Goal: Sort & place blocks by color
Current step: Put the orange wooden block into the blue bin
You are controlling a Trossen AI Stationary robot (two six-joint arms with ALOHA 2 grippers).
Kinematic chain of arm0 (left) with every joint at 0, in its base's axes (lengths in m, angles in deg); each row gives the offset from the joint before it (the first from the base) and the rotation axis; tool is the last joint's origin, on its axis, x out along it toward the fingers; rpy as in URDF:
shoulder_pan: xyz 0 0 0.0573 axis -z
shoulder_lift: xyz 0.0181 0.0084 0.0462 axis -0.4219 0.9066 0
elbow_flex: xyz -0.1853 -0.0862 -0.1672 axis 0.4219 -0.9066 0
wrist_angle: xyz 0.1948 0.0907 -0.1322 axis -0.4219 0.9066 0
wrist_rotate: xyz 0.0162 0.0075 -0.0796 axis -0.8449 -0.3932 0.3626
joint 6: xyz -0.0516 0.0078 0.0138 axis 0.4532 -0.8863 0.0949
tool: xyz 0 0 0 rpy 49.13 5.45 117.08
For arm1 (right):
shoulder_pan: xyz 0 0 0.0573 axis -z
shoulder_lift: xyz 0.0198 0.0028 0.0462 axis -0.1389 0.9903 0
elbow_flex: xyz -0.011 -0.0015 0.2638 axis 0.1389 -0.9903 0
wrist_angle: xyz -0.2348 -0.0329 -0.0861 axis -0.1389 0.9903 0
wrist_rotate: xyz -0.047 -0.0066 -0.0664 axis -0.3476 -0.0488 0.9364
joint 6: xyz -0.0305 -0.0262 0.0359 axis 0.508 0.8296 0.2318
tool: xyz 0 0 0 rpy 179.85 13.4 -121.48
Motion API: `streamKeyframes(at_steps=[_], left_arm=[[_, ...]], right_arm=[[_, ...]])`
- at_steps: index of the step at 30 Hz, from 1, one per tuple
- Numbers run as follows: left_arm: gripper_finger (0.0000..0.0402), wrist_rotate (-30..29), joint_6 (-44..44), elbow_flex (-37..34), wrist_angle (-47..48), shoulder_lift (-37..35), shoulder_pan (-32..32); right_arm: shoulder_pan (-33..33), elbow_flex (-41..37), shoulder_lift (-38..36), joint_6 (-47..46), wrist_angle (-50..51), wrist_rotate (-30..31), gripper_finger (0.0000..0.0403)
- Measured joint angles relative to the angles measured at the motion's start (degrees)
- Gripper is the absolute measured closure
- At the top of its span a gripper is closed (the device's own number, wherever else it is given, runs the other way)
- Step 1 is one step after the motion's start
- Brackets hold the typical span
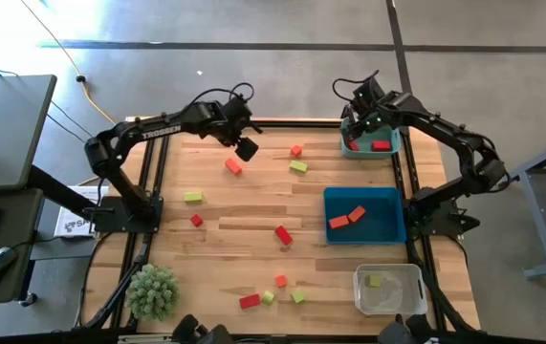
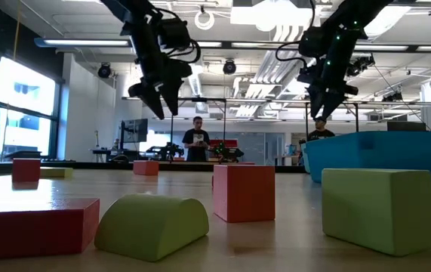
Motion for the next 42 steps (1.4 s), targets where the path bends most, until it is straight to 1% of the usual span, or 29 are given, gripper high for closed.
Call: streamKeyframes(at_steps=[3,7,17,29,33,37,39,42], left_arm=[[0.0158,0.9,-5.6,0.0,1.1,1.5,0.0],[0.0158,0.8,-10.1,0.0,2.3,2.7,0.0],[0.0158,0.5,-36.2,0.0,2.7,3.0,-0.3],[0.0158,0.3,-65.3,0.0,10.4,3.0,0.1],[0.0158,0.3,-70.2,0.0,10.5,3.0,0.9],[0.0158,0.1,-72.1,0.0,10.5,5.3,2.6],[0.0158,-1.6,-72.1,0.0,10.4,7.0,3.8],[0.0158,-6.1,-72.1,0.0,10.4,10.0,5.2]], right_arm=[[-1.0,0.0,0.0,-1.8,0.0,0.0,0.0201],[-2.5,0.0,0.0,-3.4,-0.7,0.2,0.0201],[-6.2,0.0,0.0,-3.4,-2.9,3.5,0.0201],[-10.6,0.0,0.0,-4.6,-2.5,3.3,0.0201],[-11.4,0.0,0.0,-4.6,-2.5,3.2,0.0201],[-11.7,0.0,0.0,-4.5,-2.5,3.0,0.0201],[-11.7,0.0,0.0,-4.6,-2.5,2.7,0.0201],[-11.7,0.0,0.0,-4.9,-2.3,2.6,0.0201]])
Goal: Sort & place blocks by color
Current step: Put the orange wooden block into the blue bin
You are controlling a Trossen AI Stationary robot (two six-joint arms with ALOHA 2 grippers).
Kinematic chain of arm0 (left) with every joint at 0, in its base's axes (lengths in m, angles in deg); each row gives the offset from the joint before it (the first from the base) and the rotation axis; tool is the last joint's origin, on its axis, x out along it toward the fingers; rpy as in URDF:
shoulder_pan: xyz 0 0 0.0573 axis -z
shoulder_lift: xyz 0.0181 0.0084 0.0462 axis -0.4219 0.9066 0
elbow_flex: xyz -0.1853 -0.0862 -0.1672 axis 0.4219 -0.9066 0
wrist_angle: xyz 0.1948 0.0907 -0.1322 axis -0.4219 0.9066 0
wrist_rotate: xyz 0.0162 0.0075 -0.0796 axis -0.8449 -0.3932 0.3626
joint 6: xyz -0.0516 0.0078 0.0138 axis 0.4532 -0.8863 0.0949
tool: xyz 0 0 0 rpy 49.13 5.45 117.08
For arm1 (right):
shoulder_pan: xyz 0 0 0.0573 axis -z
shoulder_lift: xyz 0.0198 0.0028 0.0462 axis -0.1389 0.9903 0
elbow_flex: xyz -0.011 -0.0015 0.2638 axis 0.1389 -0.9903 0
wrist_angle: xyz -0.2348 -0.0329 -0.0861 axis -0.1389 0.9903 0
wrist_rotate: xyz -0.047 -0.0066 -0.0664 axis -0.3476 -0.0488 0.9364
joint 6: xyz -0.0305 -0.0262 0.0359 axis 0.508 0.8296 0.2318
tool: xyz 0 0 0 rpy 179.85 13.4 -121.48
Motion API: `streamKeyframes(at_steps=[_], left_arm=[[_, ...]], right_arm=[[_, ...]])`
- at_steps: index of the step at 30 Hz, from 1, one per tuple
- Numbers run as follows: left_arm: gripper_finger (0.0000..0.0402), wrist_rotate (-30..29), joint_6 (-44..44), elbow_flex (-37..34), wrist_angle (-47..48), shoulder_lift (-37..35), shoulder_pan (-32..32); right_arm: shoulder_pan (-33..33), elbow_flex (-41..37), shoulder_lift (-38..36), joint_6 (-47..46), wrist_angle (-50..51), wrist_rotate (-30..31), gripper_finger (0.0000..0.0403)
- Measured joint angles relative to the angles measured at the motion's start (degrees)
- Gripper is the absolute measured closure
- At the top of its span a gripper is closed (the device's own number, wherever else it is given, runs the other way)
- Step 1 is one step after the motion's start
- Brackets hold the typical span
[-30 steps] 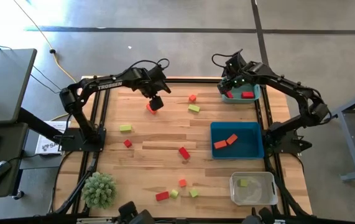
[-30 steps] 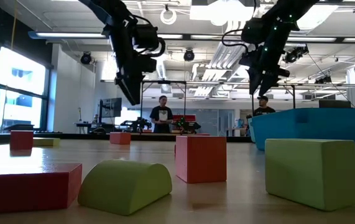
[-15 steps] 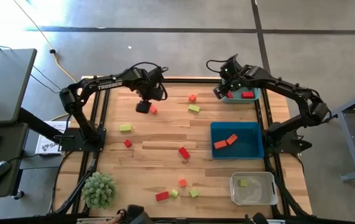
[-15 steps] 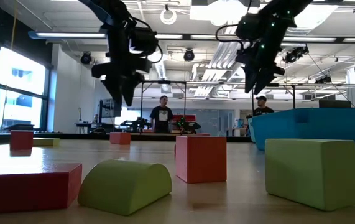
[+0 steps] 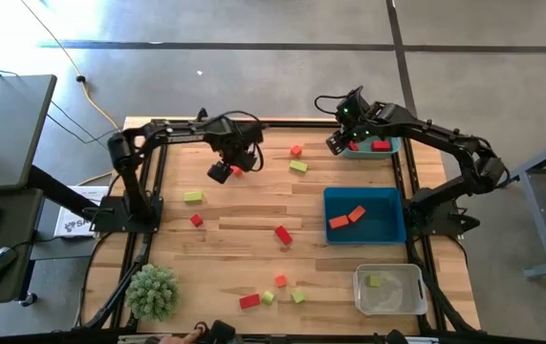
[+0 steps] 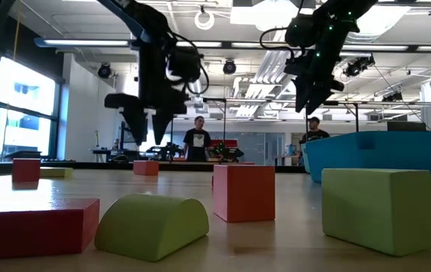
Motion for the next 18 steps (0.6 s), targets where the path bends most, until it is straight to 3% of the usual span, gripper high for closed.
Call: streamKeyframes(at_steps=[18], left_arm=[[0.0160,-8.6,2.6,0.0,-3.3,9.3,0.1]], right_arm=[[0.0,0.0,0.0,0.1,0.3,0.0,0.0201]])
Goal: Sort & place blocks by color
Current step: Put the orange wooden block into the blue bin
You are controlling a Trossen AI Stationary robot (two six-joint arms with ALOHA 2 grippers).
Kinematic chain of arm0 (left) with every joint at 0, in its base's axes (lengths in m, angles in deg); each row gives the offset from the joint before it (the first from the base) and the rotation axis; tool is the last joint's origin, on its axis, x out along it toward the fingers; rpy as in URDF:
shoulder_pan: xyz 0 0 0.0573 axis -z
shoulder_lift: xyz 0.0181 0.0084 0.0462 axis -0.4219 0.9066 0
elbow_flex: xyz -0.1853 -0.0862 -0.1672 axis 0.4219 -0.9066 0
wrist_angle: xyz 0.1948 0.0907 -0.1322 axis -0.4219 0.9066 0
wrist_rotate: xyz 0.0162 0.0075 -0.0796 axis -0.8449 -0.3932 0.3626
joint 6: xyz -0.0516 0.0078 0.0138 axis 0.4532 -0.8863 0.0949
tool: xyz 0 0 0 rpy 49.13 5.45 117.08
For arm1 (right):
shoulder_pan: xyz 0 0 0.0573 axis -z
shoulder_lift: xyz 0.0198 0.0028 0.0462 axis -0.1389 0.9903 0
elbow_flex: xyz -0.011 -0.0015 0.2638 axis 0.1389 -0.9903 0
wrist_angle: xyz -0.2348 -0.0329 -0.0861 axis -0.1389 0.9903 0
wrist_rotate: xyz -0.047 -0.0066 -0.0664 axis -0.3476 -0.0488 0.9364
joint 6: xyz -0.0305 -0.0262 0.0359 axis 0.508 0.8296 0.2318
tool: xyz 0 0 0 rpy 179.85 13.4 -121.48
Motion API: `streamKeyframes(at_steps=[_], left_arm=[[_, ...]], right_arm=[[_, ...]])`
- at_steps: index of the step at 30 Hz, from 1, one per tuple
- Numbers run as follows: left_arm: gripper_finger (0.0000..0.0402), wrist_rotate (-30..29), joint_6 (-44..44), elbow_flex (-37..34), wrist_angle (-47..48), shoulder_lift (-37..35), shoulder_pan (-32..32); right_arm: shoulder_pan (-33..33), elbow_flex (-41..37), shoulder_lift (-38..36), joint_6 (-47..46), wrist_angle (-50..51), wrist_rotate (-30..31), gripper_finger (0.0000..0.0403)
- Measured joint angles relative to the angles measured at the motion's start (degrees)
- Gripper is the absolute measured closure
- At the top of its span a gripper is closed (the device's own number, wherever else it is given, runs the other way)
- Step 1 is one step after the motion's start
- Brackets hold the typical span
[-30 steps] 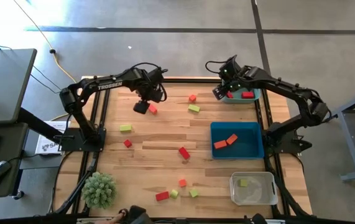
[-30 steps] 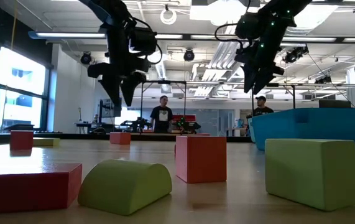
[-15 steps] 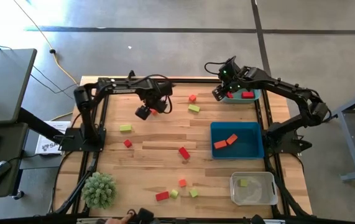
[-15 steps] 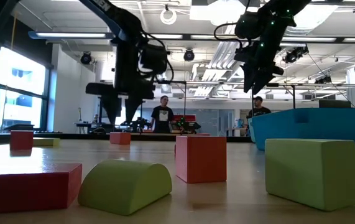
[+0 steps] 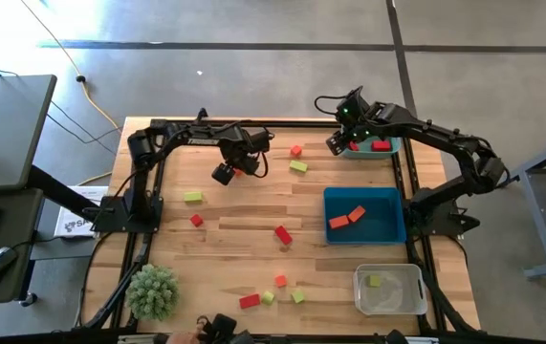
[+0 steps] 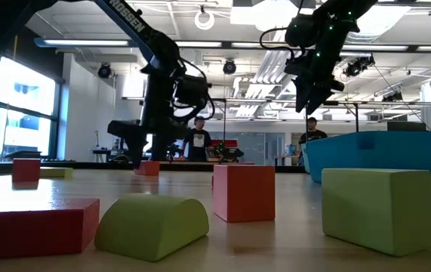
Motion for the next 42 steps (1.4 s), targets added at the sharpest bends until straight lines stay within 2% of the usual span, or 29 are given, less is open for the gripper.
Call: streamKeyframes(at_steps=[6,12,15,23,30,38,42], left_arm=[[0.0193,0.5,0.4,0.0,-0.6,0.6,-0.4],[0.0269,1.5,0.8,0.0,-0.7,0.6,-0.3],[0.0299,3.5,4.4,0.1,-0.5,0.4,-0.4],[0.0299,13.5,14.4,0.0,0.0,-0.8,-1.3],[0.0299,22.7,19.6,0.0,-0.9,-6.2,-1.8],[0.0297,29.6,27.4,0.0,-7.2,-12.2,-0.5],[0.0296,32.9,32.8,0.0,-11.0,-14.9,0.5]], right_arm=[[0.0,0.0,0.0,0.3,0.0,0.0,0.0201],[0.0,0.0,0.0,0.1,0.0,-0.1,0.0201],[0.0,0.0,0.0,0.0,0.0,-1.2,0.0201],[-0.3,0.0,-0.7,0.3,-1.0,-8.0,0.0201],[-3.4,0.0,-3.8,0.2,-2.6,-12.0,0.0201],[-7.9,0.0,-5.9,-1.9,-7.9,-21.3,0.0201],[-9.9,0.0,-5.9,-4.8,-10.7,-24.1,0.0201]])
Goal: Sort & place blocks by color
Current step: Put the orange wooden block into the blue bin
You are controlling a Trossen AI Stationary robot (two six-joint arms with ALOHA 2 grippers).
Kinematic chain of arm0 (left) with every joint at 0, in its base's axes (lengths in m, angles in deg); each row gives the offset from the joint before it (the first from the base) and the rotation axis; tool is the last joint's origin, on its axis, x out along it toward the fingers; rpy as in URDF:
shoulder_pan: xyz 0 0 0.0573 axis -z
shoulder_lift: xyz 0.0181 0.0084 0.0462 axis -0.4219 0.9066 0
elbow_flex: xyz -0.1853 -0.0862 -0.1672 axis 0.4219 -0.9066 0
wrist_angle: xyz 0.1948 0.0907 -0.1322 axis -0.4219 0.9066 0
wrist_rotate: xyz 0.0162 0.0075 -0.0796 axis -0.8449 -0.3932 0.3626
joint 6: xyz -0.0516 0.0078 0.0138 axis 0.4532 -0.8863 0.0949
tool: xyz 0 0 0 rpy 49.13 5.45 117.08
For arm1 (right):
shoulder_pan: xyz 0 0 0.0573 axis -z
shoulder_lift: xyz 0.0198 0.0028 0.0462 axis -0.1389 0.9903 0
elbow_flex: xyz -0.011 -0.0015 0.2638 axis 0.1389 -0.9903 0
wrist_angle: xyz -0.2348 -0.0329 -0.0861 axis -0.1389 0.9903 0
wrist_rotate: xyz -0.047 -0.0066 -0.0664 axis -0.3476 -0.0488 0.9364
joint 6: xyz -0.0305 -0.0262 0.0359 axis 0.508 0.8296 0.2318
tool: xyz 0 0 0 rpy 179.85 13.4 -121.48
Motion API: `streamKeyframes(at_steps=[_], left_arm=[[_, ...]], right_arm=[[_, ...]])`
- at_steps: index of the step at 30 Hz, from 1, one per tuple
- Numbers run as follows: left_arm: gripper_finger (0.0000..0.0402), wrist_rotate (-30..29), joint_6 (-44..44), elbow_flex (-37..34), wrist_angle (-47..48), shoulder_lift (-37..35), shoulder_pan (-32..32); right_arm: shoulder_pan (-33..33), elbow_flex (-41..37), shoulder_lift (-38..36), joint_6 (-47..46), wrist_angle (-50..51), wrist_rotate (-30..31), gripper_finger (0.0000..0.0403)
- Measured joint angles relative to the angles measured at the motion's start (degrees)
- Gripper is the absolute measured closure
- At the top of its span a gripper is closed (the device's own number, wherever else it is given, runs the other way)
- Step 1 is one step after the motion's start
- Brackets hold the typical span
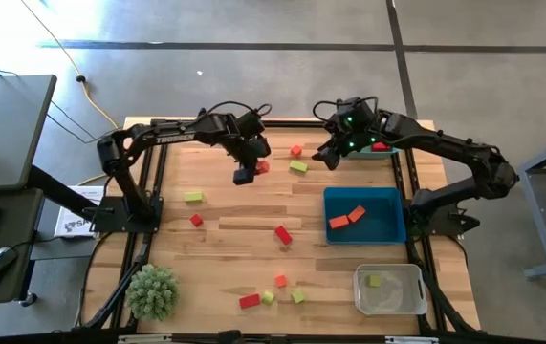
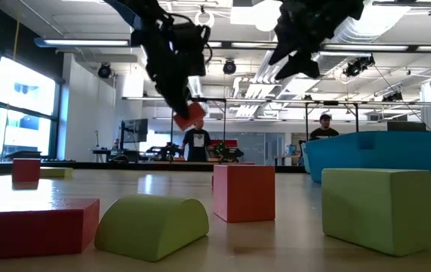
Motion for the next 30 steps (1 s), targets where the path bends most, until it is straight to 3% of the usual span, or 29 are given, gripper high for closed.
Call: streamKeyframes(at_steps=[6,17,26,30], left_arm=[[0.0295,3.1,7.3,0.0,-4.0,-2.0,2.9],[0.0295,3.1,17.8,0.0,-11.9,-2.0,9.3],[0.0293,2.9,22.3,0.0,-24.7,-2.0,12.3],[0.0295,2.9,23.6,0.0,-28.9,-2.0,12.7]], right_arm=[[-3.0,0.0,0.0,0.3,-4.1,-1.6,0.0201],[-9.2,0.0,0.0,7.8,-14.5,-1.0,0.0190],[-12.6,0.0,0.0,14.4,-14.8,-1.0,0.0164],[-13.8,0.0,0.0,14.6,-14.8,2.4,0.0164]])
